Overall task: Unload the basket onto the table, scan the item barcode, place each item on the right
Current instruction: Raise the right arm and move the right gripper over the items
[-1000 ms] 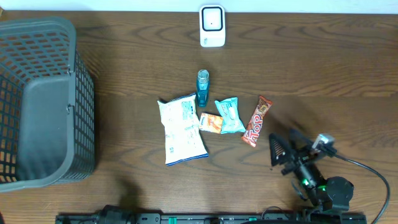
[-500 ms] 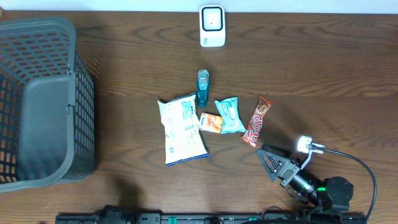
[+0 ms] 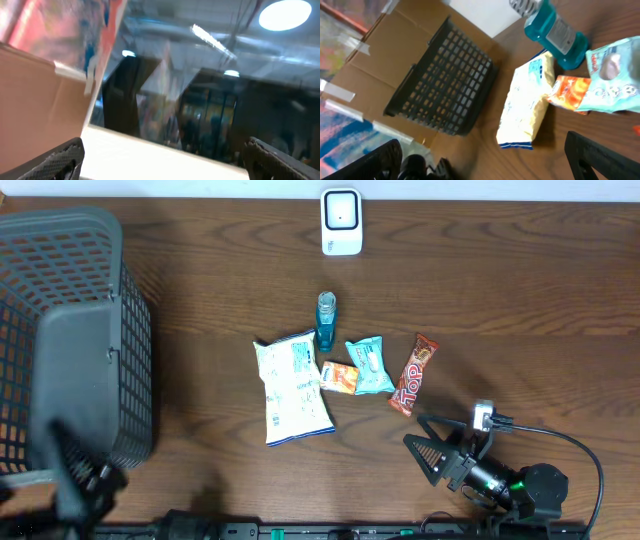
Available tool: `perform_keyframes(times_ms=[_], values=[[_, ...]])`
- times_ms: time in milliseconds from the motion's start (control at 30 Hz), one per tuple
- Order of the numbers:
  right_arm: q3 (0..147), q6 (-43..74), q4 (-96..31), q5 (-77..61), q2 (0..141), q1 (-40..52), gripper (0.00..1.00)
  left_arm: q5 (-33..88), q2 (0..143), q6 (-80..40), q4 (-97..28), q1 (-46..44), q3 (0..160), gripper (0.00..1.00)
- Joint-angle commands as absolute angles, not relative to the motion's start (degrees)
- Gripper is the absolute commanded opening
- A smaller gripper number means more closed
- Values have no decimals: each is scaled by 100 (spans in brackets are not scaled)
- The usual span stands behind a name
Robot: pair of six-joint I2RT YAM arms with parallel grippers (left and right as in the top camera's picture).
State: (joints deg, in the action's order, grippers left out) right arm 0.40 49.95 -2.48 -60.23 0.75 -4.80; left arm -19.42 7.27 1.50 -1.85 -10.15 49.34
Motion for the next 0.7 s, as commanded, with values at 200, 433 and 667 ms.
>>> perform_keyframes(times_ms=[200, 433, 667], values=[[624, 4121, -615, -5205, 692, -460, 99, -1999, 812, 137, 847, -950, 3795, 99], [2001, 2818, -1599, -3983, 2058, -370, 98, -1846, 812, 139, 202, -950, 3124, 99], [3603, 1911, -2397, -2672, 3741, 329, 99, -674, 812, 137, -423, -950, 2724, 99]])
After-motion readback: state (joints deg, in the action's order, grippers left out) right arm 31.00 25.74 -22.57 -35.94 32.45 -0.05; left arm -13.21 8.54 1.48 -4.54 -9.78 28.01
